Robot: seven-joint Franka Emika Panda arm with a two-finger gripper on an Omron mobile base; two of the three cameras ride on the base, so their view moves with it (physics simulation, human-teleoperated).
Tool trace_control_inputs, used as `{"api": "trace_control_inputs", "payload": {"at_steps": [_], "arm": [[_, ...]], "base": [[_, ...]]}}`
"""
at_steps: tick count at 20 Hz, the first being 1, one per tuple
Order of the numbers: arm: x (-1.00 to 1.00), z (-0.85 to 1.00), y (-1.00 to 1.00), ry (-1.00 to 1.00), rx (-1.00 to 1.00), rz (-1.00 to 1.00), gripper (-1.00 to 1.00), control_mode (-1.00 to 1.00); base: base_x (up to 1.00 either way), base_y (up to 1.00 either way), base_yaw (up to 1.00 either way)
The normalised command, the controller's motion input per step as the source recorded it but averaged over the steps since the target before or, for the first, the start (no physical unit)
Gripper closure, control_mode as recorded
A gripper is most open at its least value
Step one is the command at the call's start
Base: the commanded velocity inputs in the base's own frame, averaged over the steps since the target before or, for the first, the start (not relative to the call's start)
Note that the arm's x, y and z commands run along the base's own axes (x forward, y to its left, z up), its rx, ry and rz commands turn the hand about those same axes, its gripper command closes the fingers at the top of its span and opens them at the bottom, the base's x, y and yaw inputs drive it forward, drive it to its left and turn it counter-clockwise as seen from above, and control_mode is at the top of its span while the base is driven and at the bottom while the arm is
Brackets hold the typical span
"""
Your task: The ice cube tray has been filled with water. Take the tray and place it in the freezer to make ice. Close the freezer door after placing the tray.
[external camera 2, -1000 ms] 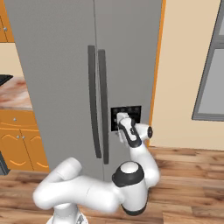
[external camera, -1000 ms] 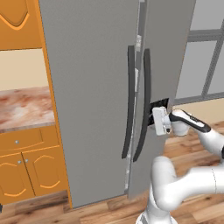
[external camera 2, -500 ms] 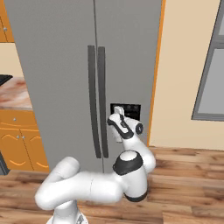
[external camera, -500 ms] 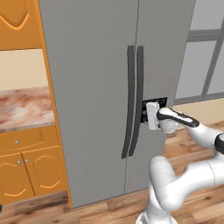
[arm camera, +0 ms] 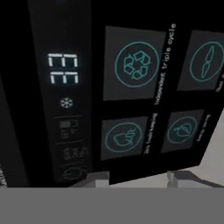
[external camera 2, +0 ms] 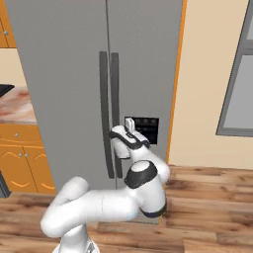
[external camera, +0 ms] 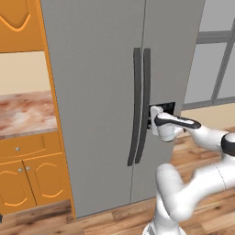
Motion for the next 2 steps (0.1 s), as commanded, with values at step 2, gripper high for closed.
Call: {"api": "trace_control_inputs", "payload": {"at_steps": [2], "arm": [[0.36, 0.00, 0.00, 0.03, 0.00, -0.12, -1.00, -1.00]], "base": [[0.00, 0.00, 0.00]]}}
